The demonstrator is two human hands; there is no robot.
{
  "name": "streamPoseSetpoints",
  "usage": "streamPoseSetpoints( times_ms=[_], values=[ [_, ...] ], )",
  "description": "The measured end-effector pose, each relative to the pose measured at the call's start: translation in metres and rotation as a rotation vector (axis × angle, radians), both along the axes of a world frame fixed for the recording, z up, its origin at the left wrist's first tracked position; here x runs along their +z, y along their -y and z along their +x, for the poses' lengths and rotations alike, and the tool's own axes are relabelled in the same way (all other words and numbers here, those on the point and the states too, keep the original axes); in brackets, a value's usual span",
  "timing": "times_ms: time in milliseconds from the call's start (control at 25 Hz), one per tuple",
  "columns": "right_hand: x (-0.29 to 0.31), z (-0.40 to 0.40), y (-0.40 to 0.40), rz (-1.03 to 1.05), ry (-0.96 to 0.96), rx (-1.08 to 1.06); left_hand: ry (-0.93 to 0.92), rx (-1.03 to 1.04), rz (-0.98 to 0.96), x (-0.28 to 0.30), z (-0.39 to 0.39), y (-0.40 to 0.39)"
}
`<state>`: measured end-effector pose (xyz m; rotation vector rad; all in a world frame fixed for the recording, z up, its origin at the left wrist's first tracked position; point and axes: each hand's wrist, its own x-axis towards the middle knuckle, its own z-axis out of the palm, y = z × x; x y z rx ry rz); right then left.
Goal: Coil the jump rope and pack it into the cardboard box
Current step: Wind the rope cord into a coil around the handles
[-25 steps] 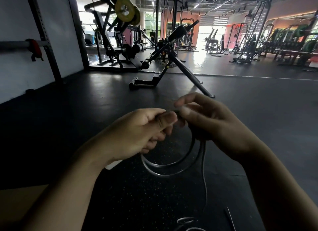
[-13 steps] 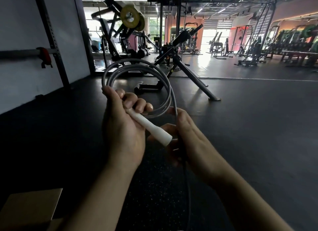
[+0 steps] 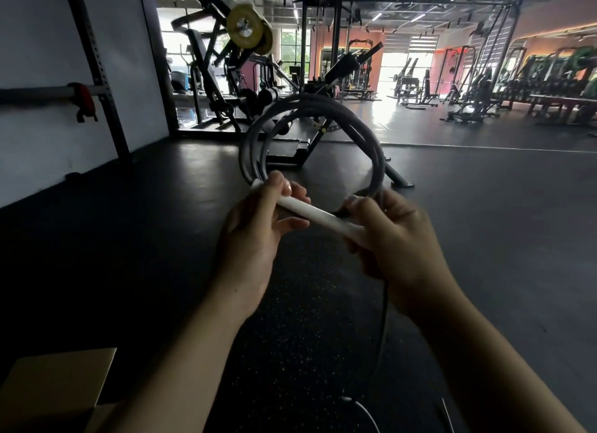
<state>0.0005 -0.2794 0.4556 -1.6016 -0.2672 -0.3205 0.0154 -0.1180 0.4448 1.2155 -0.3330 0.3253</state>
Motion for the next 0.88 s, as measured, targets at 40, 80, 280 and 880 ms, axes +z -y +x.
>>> streamPoseSetpoints(
  times_ms=[40, 80, 280, 880],
  values=[
    [0.003, 0.002, 0.008, -0.066, 0.02, -0.032, -0.018, -0.013, 0.033, -0.001, 0.002, -0.006],
    [0.007, 0.002, 0.016, -0.163, 0.046, -0.04, -0.025, -0.019, 0.043, 0.001, 0.003, -0.013],
    [0.018, -0.005, 0.036, -0.843, 0.201, -0.03, 0.271, 0.098, 0.8, 0.035, -0.015, -0.04],
    [0.018, -0.014, 0.01, -0.65, 0.24, -0.076, 0.049, -0.102, 0.932, 0.022, -0.026, -0.006]
  ],
)
